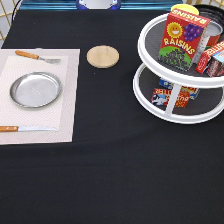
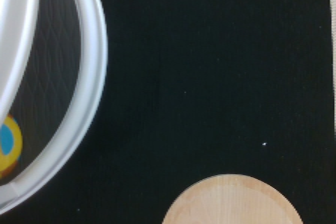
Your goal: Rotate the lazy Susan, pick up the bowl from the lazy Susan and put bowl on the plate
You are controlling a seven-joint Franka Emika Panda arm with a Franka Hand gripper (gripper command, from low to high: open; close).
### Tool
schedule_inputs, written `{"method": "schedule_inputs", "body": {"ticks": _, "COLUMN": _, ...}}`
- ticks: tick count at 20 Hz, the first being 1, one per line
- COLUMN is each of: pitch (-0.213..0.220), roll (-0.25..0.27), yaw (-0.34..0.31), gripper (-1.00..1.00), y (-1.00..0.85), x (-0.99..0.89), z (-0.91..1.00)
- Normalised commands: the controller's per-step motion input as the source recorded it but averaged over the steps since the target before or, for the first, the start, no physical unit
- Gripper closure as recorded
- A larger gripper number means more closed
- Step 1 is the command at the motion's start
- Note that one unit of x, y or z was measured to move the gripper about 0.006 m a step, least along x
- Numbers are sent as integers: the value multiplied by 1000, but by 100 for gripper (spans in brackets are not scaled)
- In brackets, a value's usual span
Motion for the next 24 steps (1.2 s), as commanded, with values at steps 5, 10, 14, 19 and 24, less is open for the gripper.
{"method": "schedule_inputs", "body": {"ticks": 5, "pitch": -1, "roll": -12, "yaw": 4, "gripper": -100, "y": 285, "x": 193, "z": 140}}
{"method": "schedule_inputs", "body": {"ticks": 10, "pitch": 3, "roll": 32, "yaw": 0, "gripper": -100, "y": 418, "x": 505, "z": 333}}
{"method": "schedule_inputs", "body": {"ticks": 14, "pitch": 32, "roll": 118, "yaw": 0, "gripper": -100, "y": 304, "x": 610, "z": 279}}
{"method": "schedule_inputs", "body": {"ticks": 19, "pitch": 68, "roll": 160, "yaw": -2, "gripper": -100, "y": 303, "x": 667, "z": 246}}
{"method": "schedule_inputs", "body": {"ticks": 24, "pitch": 58, "roll": 185, "yaw": -15, "gripper": -100, "y": 306, "x": 592, "z": 138}}
